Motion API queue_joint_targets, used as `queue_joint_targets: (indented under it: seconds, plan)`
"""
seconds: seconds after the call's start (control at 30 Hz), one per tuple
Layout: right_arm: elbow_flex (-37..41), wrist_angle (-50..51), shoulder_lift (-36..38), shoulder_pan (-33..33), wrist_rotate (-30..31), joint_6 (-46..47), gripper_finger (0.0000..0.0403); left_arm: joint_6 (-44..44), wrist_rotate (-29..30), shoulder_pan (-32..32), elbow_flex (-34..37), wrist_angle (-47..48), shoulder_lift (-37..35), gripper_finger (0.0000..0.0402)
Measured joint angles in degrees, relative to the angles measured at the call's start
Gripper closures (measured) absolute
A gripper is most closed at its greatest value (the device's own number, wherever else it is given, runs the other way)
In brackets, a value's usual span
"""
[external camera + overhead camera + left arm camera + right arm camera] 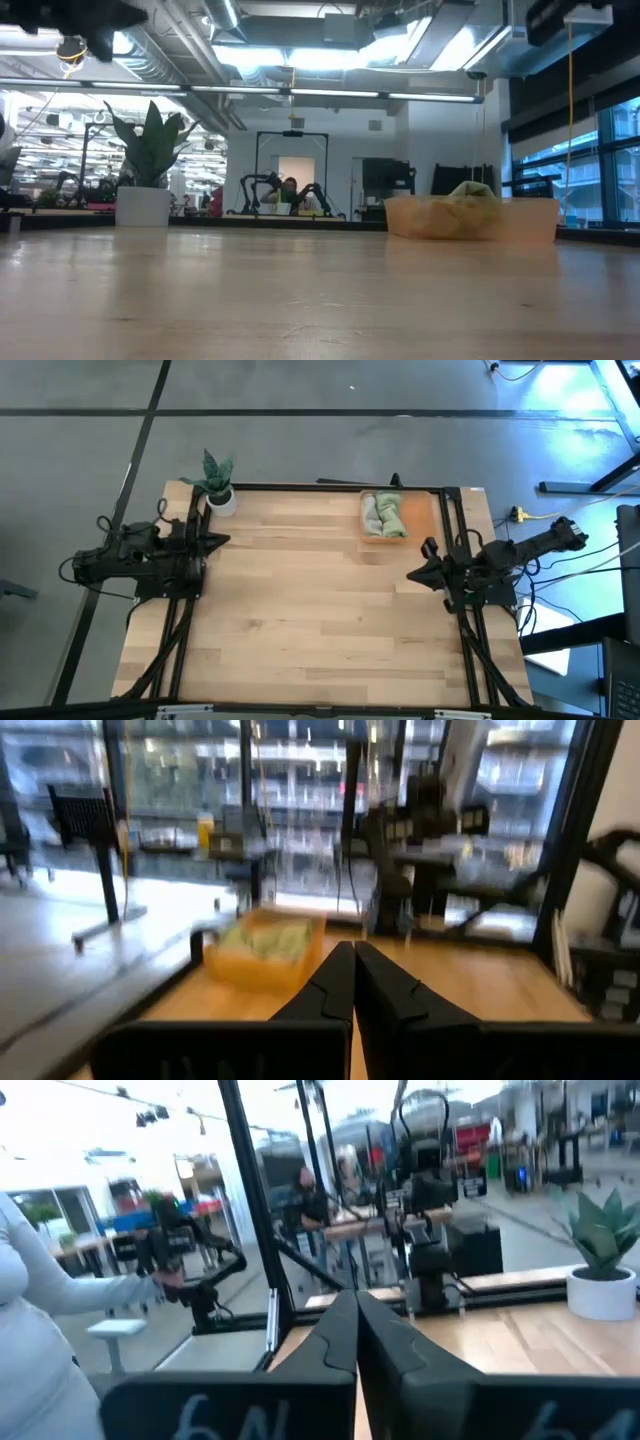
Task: Roll microfiber towels into tight, uniform cylinder then place into a basket
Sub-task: Return to Home Position
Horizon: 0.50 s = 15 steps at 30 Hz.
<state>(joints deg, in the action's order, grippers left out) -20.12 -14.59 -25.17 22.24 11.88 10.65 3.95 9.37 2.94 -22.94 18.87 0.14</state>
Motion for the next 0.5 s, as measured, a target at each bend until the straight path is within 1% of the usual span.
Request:
queue_joint_targets:
  seconds: [0.1,0.17,0.33,0.43,0.5]
  plan:
    - [6.69,-6.81,5.22,0.0,-0.02,-0.87,0.04,0.2,-0.08,-0.02,1.8,1.16,0.07,0.0401]
    - [10.61,-10.67,8.26,0.0,-0.02,-0.92,0.04,0.52,-0.07,0.0,2.56,0.15,0.02,0.0401]
    - [18.84,-16.38,15.44,0.0,-0.45,-0.92,0.04,1.14,-0.07,0.0,5.6,-3.97,0.02,0.0402]
    - [19.71,-12.91,18.25,0.0,-0.37,-2.13,0.04,1.28,-0.07,0.0,7.39,-4.93,0.02,0.0401]
    - [19.67,-13.12,19.43,0.0,0.11,-4.9,0.04,1.51,-0.07,-0.01,8.72,-6.44,0.02,0.0401]
